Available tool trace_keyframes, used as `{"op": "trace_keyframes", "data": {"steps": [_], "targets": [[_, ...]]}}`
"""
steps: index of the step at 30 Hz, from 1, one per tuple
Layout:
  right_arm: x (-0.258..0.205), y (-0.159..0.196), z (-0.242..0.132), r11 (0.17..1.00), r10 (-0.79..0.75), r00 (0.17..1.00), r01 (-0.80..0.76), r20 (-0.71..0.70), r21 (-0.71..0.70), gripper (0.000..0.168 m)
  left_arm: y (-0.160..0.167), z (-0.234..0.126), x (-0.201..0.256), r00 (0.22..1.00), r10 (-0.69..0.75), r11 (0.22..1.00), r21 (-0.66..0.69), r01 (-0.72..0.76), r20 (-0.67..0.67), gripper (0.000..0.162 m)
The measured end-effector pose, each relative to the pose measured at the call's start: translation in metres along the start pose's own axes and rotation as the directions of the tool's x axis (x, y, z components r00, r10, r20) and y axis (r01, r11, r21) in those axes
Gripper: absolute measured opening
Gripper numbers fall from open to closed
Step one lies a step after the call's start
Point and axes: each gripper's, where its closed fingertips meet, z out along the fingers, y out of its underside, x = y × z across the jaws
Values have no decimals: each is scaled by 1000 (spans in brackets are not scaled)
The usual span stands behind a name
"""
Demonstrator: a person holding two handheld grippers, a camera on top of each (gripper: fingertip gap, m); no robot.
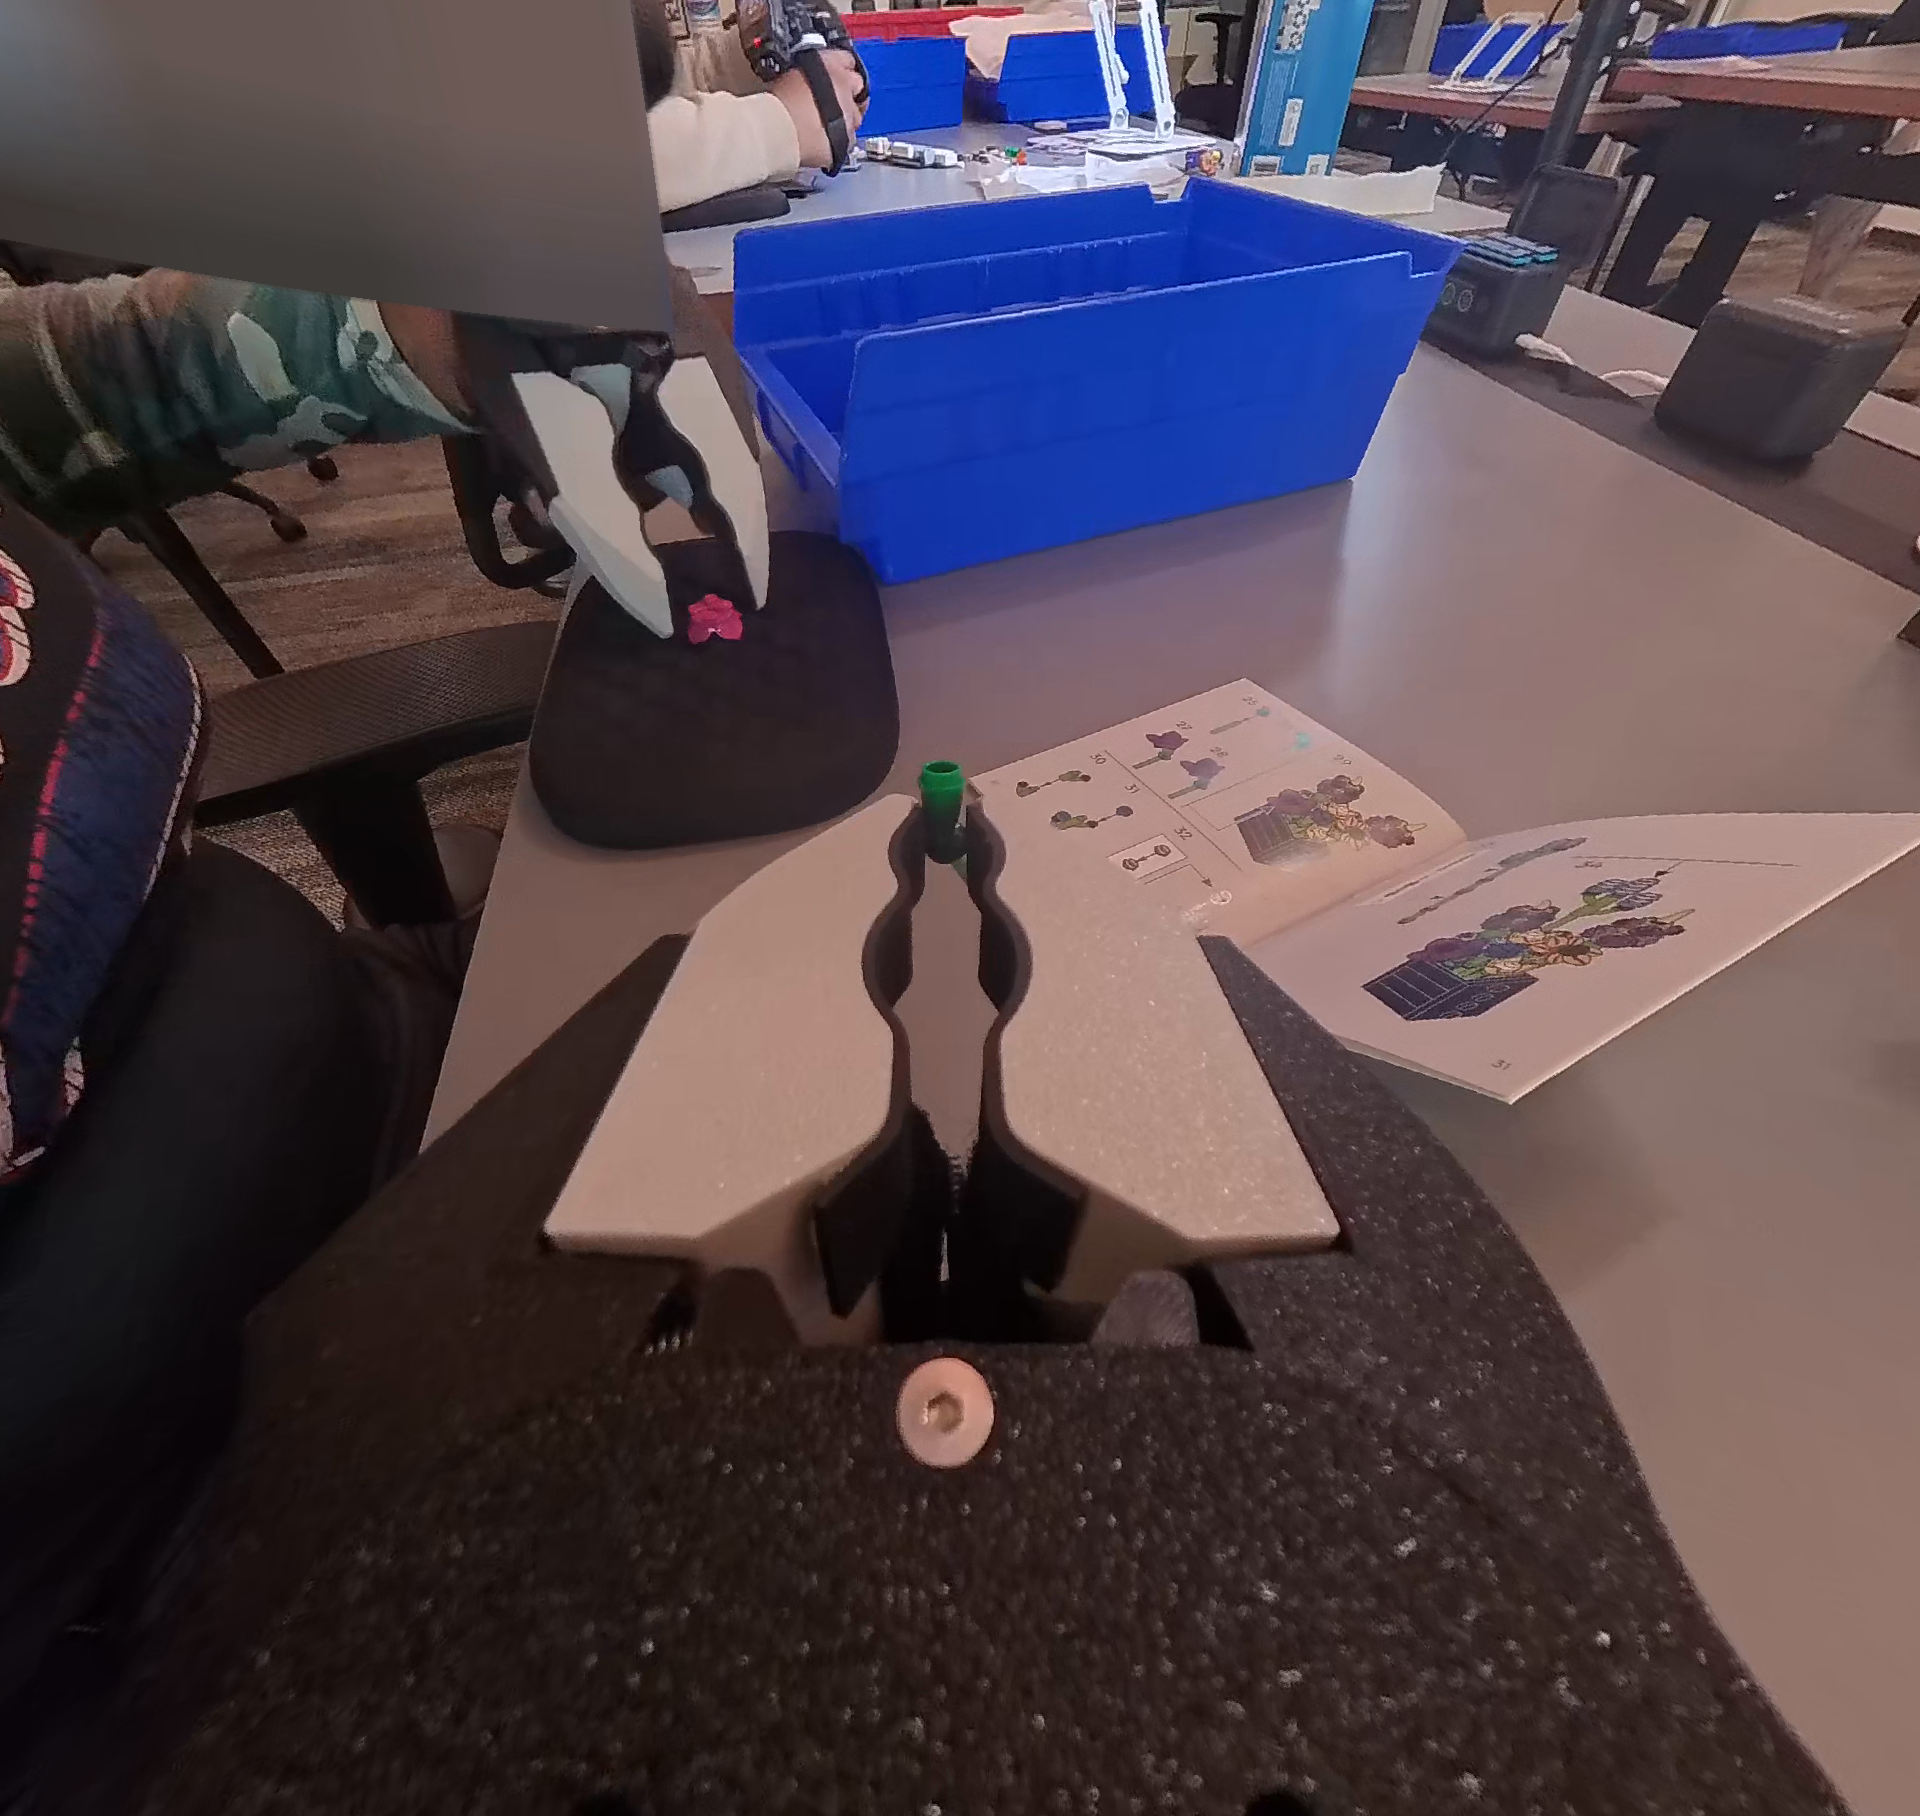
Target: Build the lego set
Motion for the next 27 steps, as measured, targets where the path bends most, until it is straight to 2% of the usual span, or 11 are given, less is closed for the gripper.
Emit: {"op": "trace_keyframes", "data": {"steps": [3, 6, 11, 13, 14, 16, 17, 18, 20, 22, 27], "targets": [[0, 0, 0, 1000, 2, 1000, -2, 0, 0, 7, -6, 0, 3, 971, -215, 972, 72, 223, -107, 34], [0, 1, 1, 1000, 1, 1000, -1, 3, -4, 7, -5, 1, -1, 948, -298, 947, 86, 308, -114, 23], [1, 0, 0, 1000, 0, 1000, 0, -3, 4, 7, -6, 0, -2, 984, -176, 983, 53, 176, -13, 23], [1, -1, -1, 1000, 0, 1000, 0, -5, 9, 7, -11, -8, -19, 979, -16, 999, 37, 9, 205, 23], [1, -1, -1, 1000, 0, 1000, 0, -7, 10, 7, -13, -17, -32, 922, 128, 992, -28, -126, 366, 22], [1, -1, -1, 1000, -1, 1000, 1, -8, 10, 7, -15, -40, -55, 661, 471, 882, -318, -348, 584, 22], [1, -1, -1, 1000, -4, 1000, 4, -8, 9, 7, -13, -46, -60, 533, 615, 788, -485, -380, 581, 22], [1, -1, 0, 1000, -8, 1000, 8, -9, 8, 7, -7, -45, -61, 468, 707, 703, -600, -382, 530, 22], [0, -2, -1, 1000, -14, 1000, 14, -11, 11, 7, 4, -30, -53, 488, 751, 645, -651, -400, 445, 22], [1, -3, -2, 1000, -16, 1000, 16, -16, 18, 7, 2, -23, -45, 532, 722, 678, -605, -417, 442, 23], [0, -3, -3, 1000, -19, 1000, 19, -17, 24, 7, 1, -16, -18, 748, 548, 808, -469, -357, 374, 22]]}}
